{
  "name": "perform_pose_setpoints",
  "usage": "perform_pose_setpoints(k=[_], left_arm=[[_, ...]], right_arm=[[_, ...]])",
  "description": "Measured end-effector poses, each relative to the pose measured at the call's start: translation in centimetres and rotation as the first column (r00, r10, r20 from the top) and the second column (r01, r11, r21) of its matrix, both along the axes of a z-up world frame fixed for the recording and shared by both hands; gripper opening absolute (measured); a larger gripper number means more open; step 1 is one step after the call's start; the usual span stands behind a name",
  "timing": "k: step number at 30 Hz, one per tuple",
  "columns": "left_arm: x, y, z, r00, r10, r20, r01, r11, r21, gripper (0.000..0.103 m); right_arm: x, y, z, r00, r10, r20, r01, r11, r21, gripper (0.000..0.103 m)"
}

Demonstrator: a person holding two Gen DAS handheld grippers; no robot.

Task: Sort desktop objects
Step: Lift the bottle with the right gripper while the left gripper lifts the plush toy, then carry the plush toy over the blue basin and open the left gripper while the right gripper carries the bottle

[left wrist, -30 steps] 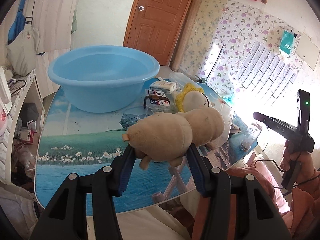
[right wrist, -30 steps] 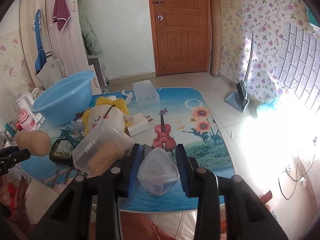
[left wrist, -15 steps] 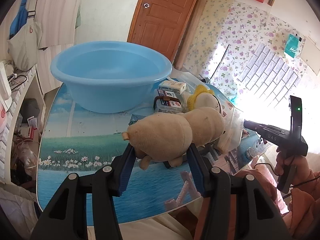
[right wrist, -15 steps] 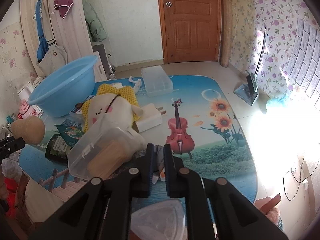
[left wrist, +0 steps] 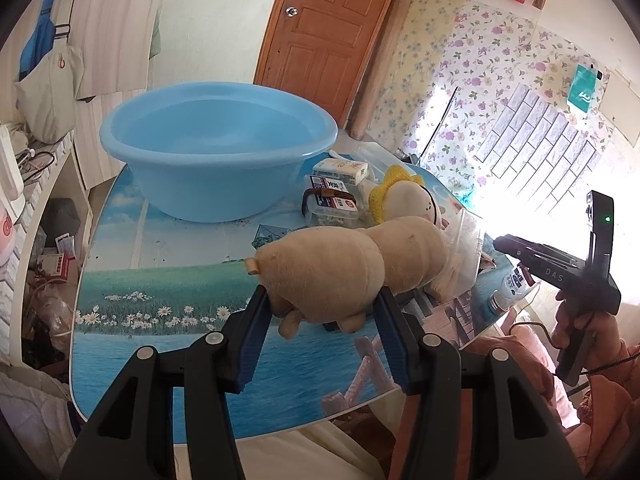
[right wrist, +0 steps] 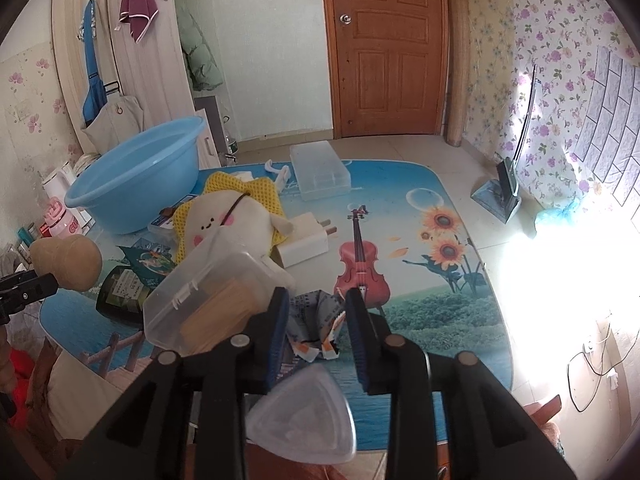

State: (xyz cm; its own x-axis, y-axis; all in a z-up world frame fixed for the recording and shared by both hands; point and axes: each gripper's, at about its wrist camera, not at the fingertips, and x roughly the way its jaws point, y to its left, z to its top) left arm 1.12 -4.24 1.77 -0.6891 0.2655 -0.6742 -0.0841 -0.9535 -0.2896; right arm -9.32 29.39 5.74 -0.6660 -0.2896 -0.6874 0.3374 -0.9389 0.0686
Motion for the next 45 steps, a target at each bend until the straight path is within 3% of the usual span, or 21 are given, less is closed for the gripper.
perform_pose_setpoints(k=[9,13,23,25,28,33,41,44,45], left_arm=[[0.2,1.0,0.3,1.0,-0.009,0.005,0.009,1.0,-0.015,0.051],[0.1,1.1,0.0,1.0,-0.004,0.02,0.004,1.0,-0.011,0.049],[-0.3,1.0,-0.8,0.999,-0.003,0.042,0.002,1.0,0.026,0.05],[-0.4,1.2,-0.8,0.999,-0.003,0.036,0.002,1.0,0.021,0.051],[-0.7,1.5,-1.3,0.998,-0.006,0.059,0.005,1.0,0.021,0.068],[-1.7,1.8,-2.5,0.992,0.016,0.123,-0.022,0.998,0.052,0.079],[-2.1,1.3,-4.3,0.985,0.004,0.175,-0.03,0.989,0.144,0.079],[-1.9,1.3,-4.1,0.988,-0.011,0.155,-0.012,0.989,0.146,0.065],[-1.7,1.1,-3.9,0.989,-0.013,0.145,-0.009,0.989,0.145,0.054]], right_arm=[[1.4,1.3,0.4,0.999,0.003,-0.049,-0.002,1.0,0.025,0.045],[1.6,1.9,0.2,0.999,0.009,-0.044,-0.01,1.0,-0.018,0.05],[1.9,0.8,-2.1,0.998,0.064,0.002,-0.064,0.998,-0.01,0.051],[1.8,0.7,-2.5,0.998,0.069,0.013,-0.069,0.998,-0.01,0.043],[1.8,0.8,-2.6,0.997,0.072,0.016,-0.072,0.997,-0.026,0.038],[1.8,0.8,-2.6,0.997,0.078,0.019,-0.077,0.996,-0.036,0.038],[1.9,0.6,-2.5,0.997,0.078,0.02,-0.077,0.996,-0.036,0.038],[1.8,0.7,-2.5,0.997,0.07,0.022,-0.069,0.997,-0.038,0.038],[1.9,0.7,-2.5,0.998,0.067,0.018,-0.066,0.997,-0.037,0.038]])
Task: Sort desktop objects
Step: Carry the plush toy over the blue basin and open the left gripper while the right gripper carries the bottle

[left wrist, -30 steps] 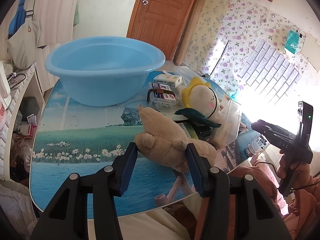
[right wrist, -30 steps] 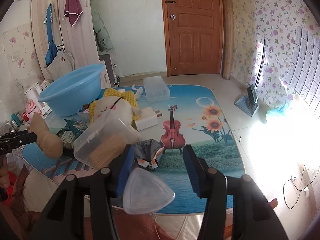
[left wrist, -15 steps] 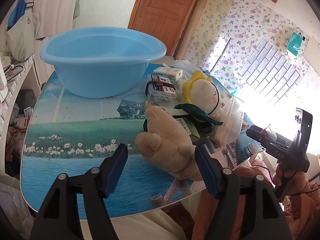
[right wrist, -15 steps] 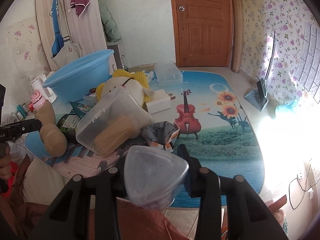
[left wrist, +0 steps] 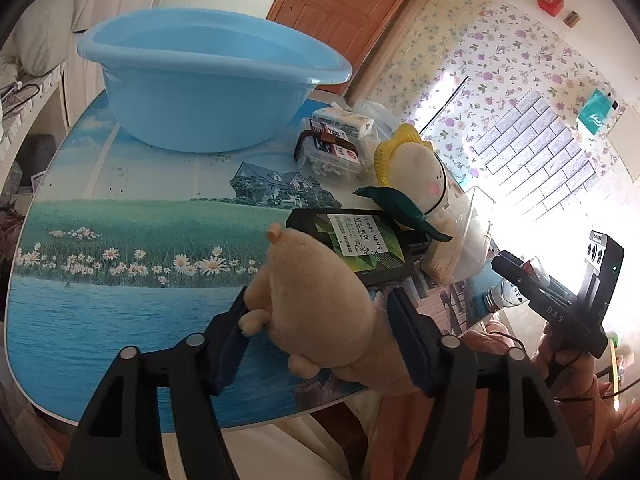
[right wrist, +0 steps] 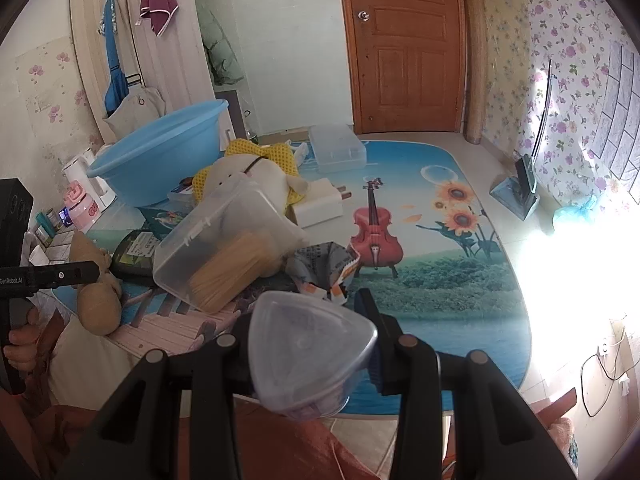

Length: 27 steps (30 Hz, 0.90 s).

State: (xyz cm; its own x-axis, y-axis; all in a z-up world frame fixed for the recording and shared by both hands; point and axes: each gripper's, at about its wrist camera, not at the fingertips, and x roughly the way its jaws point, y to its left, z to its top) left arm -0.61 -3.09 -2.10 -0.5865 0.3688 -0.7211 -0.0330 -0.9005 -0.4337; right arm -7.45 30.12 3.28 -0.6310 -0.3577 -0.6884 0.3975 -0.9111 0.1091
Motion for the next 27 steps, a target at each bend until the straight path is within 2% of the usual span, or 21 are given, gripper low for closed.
perform_pose_setpoints(k=[2,7,12,20,27], left_arm=[[0.1,-0.4,0.3,1.0,0.002,-0.007,-0.002,1.0,0.024,0.052],[0.6,-0.5,1.4,0.999,0.01,-0.046,-0.01,1.0,-0.013,0.051],[1.0,-0.7,4.5,0.993,0.011,-0.117,-0.014,1.0,-0.026,0.051],[-0.3,-3.3,9.5,0.976,0.047,-0.214,-0.062,0.996,-0.065,0.051],[-3.4,-7.0,11.3,0.968,0.104,-0.229,-0.131,0.986,-0.102,0.051]], right_arm=[[0.1,0.2,0.4,1.0,-0.005,-0.011,0.005,1.0,-0.006,0.038],[0.2,1.3,2.6,0.997,-0.052,-0.061,0.048,0.997,-0.067,0.038],[0.1,1.2,4.4,0.995,-0.054,-0.083,0.047,0.996,-0.08,0.038],[-1.3,-2.4,8.3,0.992,0.023,-0.126,-0.034,0.996,-0.083,0.038],[-3.6,-7.7,11.9,0.978,0.137,-0.157,-0.157,0.98,-0.118,0.038]])
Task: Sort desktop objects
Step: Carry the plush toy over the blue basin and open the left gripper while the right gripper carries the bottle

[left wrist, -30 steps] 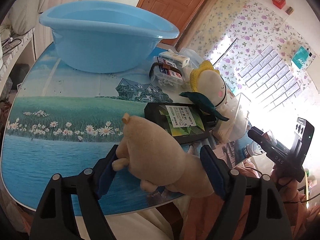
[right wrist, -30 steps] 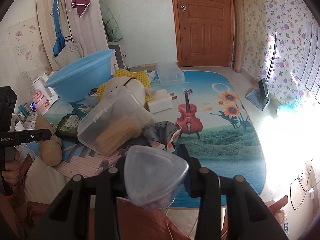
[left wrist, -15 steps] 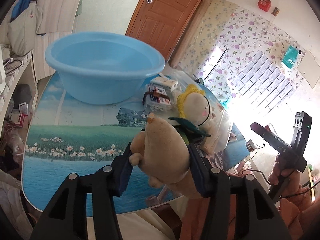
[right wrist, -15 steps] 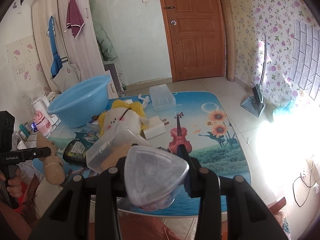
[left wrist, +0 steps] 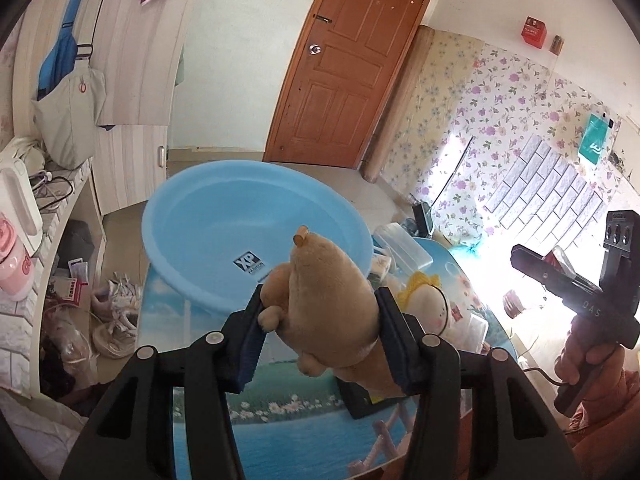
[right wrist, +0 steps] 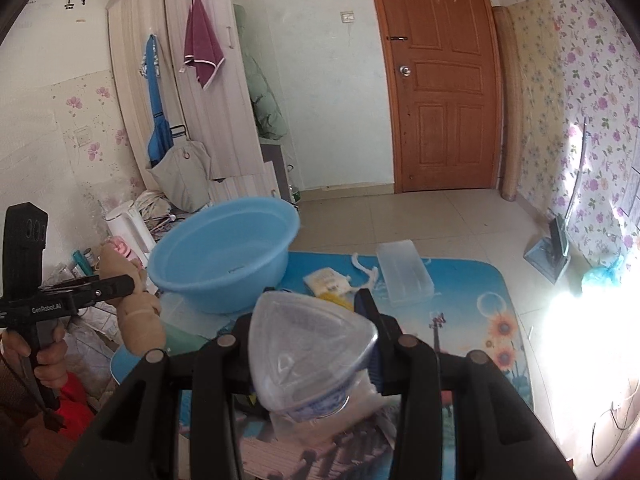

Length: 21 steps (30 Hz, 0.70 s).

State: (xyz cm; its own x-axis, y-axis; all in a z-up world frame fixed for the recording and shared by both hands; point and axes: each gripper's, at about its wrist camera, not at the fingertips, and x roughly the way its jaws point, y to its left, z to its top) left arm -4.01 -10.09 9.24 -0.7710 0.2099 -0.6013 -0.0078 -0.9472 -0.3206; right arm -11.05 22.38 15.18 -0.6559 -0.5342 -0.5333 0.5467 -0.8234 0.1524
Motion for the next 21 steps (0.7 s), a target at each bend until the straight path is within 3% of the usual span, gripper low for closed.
perform_pose_setpoints(k=[7,10,17,21], left_arm=[[-3.2,-2.2,-0.9,0.999,0.036,0.033,-0.034,0.997,-0.067,0.051],[-4.1,-2.9,-1.4,0.999,0.02,0.036,-0.019,0.999,-0.044,0.052],[-5.7,-3.3,-0.9,1.0,-0.009,0.008,0.009,0.998,-0.056,0.052],[-6.9,-4.2,-1.4,0.999,0.031,0.019,-0.03,0.998,-0.053,0.052]], right_arm=[[-2.0,-6.2,0.8,0.991,0.131,0.016,-0.131,0.991,-0.028,0.038],[-2.8,-8.5,0.3,0.985,0.168,0.038,-0.167,0.986,-0.03,0.038],[-4.8,-11.8,0.2,0.977,0.208,0.054,-0.207,0.978,-0.028,0.038],[-6.0,-12.7,-0.1,0.976,0.204,0.072,-0.201,0.979,-0.038,0.038]])
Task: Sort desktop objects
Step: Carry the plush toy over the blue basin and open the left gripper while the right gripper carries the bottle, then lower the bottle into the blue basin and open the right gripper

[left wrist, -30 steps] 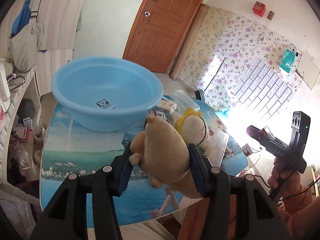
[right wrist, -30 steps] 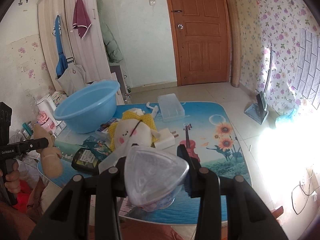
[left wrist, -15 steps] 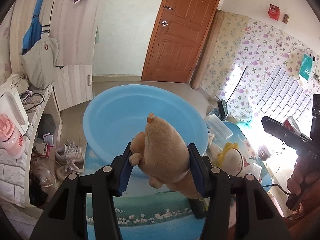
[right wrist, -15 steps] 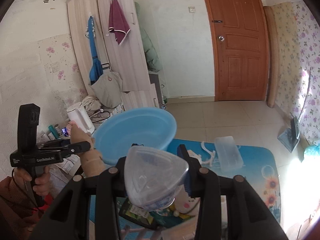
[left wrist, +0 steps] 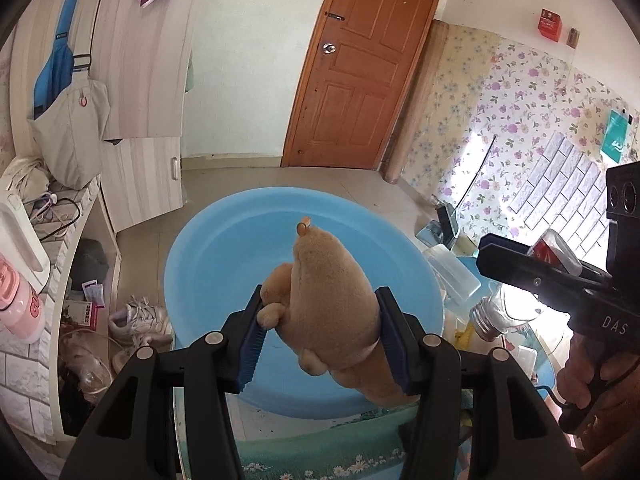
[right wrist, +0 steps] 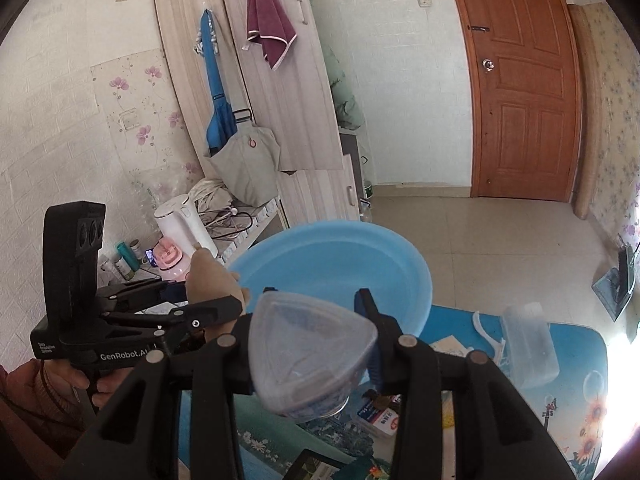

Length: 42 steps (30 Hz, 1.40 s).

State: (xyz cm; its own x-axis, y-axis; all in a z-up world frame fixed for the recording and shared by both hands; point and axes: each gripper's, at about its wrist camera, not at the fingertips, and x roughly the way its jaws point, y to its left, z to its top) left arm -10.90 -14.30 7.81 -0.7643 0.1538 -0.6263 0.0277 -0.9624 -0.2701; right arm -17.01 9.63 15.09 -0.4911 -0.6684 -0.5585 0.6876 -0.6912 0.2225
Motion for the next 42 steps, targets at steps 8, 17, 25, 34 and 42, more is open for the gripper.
perform_pose_setpoints(k=[8,17,25,34,42], left_arm=[[-1.6,-0.9,-2.6,0.992,0.085,0.089,-0.083,0.996,-0.025,0.054],[-0.1,-0.3,-2.6,0.993,0.082,0.084,-0.078,0.996,-0.047,0.08],[0.6,0.7,-2.7,0.993,0.071,0.092,-0.066,0.996,-0.055,0.082],[1.6,2.1,-2.6,0.995,0.053,0.087,-0.046,0.996,-0.079,0.087],[2.5,2.8,-2.6,0.994,0.054,0.096,-0.046,0.995,-0.087,0.087]], right_arm=[[-2.0,-2.6,-1.8,0.999,-0.009,0.043,0.008,1.0,0.025,0.038],[-3.0,-4.4,-3.8,0.995,0.001,0.099,-0.008,0.998,0.068,0.039],[-2.2,-3.9,-4.0,0.994,-0.003,0.108,-0.007,0.996,0.088,0.039],[-1.4,-1.7,-3.5,0.994,-0.024,0.109,0.016,0.997,0.071,0.042],[0.0,0.5,-3.4,0.99,-0.023,0.139,0.014,0.998,0.063,0.042]])
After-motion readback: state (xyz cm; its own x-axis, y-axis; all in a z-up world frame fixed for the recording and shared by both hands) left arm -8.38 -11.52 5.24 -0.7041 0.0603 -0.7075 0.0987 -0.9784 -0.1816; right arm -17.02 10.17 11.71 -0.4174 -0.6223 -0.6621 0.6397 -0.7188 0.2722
